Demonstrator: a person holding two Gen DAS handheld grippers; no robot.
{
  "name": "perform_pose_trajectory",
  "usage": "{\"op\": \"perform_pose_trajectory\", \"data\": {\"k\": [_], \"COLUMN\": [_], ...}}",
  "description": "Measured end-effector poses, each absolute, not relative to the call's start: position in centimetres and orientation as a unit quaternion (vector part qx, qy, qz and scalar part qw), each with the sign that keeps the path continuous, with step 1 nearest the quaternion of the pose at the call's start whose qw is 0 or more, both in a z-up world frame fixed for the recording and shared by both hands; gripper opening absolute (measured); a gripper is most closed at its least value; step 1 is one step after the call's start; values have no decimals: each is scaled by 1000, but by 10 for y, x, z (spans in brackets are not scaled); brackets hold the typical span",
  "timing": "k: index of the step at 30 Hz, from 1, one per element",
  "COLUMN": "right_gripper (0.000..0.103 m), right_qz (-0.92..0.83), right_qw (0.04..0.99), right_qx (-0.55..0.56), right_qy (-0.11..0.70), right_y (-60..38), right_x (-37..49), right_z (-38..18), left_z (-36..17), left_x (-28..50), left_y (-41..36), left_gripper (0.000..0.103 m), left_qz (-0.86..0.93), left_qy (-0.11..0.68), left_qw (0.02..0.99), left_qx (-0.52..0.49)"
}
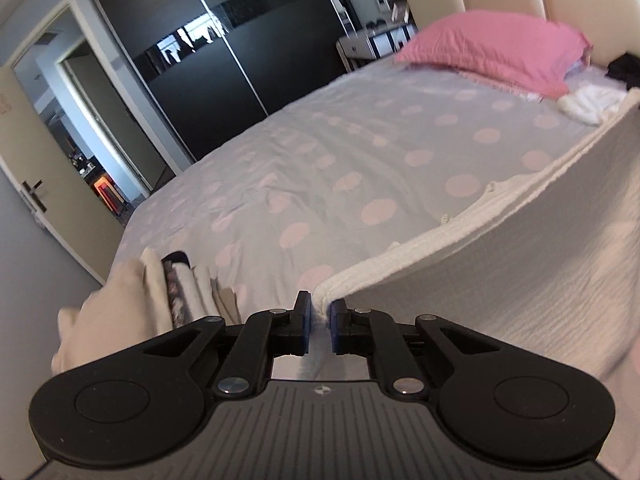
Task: Fold clothes
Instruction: 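Lay the folded hem over the shirt and open both grippers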
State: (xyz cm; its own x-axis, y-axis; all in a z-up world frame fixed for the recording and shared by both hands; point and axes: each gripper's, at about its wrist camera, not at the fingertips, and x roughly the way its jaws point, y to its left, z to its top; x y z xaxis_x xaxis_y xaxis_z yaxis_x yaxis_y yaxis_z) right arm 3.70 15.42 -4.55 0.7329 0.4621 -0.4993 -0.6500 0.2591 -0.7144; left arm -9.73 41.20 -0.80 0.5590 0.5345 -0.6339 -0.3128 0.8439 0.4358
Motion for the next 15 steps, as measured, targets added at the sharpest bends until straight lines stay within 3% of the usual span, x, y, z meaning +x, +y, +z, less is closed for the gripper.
{"op": "perform_pose_trajectory", "data": {"k": [15], "right_gripper": [10], "right_qz": [352], "right_qw": [760], "right_qx": [-513], "right_qy": [189], "right_y": [271], "right_x": [157], "right_z": [-151], "left_z": [-136], "left_x": [23], "left_y": [503], "left_gripper": [8], "left_qz": [247], "left_qy": [494], "left_qw": [824], "left_qx": [123]}}
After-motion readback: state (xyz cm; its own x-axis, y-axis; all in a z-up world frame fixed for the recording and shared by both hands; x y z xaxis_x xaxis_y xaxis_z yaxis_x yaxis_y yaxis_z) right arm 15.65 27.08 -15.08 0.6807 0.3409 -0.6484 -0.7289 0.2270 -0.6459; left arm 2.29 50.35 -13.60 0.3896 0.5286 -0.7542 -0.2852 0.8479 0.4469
